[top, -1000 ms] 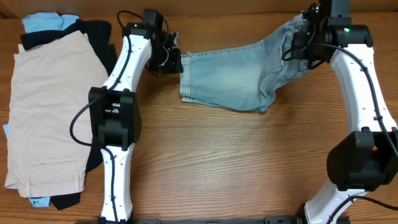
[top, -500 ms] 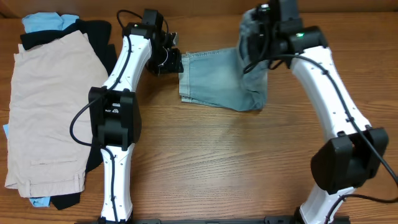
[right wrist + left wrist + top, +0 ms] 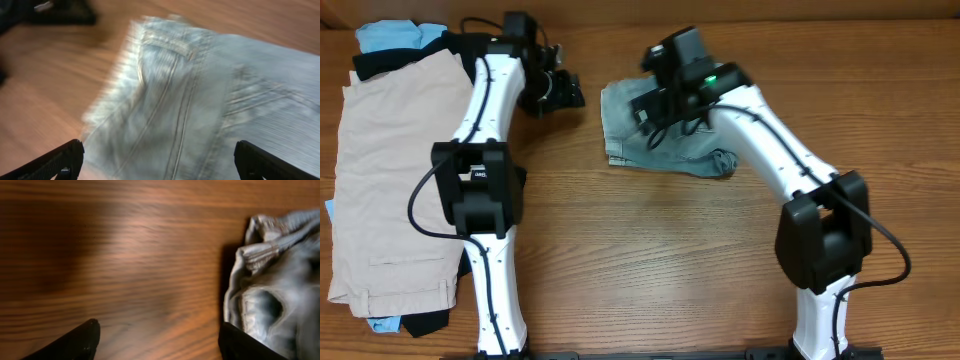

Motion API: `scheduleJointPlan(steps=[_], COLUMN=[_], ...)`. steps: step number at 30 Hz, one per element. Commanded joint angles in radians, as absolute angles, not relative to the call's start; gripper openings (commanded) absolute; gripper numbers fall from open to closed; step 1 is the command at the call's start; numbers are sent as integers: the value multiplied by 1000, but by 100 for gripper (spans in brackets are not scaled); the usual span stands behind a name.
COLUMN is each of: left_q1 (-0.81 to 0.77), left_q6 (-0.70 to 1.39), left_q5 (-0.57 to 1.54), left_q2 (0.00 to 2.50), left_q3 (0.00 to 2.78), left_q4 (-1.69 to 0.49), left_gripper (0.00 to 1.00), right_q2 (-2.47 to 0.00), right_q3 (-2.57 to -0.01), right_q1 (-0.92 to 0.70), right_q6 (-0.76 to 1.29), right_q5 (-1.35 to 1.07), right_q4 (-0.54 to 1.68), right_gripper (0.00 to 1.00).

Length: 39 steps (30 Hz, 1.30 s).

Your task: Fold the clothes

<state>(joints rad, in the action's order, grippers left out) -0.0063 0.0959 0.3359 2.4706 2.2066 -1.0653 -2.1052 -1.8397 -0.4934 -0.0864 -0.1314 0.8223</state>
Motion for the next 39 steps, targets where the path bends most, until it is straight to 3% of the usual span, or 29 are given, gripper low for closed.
scheduleJointPlan(steps=[1, 11, 16, 19, 24, 29, 39], left_q1=[33, 60, 50, 44, 44, 44, 39], left_q6=[117, 116, 116, 116, 116, 115, 112], left_q5=[337, 337, 337, 337, 332, 329, 329], left_q2=[2483, 2483, 2483, 2483, 2483, 2483, 2483], left_q3=[2221, 2221, 2221, 2221, 2221, 2221, 2221], left_q4=[-1056, -1054, -1035, -1027, -1027, -1028, -1026], left_gripper=[79, 80, 80, 81, 84, 87, 87], right_q2=[-2089, -2091, -2093, -2097, -2135, -2213, -2318], right_q3=[-1873, -1840, -1739, -1667, -1603, -1602, -1602], right_q1=[-505, -423, -405, -402, -402, -402, -268], right_q6=[-94, -53, -48, -49, -61, -54, 6], right_q5=[-147, -132, -133, -126, -104, -30, 10], right_q4=[824, 882, 799, 719, 646, 649, 654], right_gripper=[100, 98, 56, 44, 45, 66, 82])
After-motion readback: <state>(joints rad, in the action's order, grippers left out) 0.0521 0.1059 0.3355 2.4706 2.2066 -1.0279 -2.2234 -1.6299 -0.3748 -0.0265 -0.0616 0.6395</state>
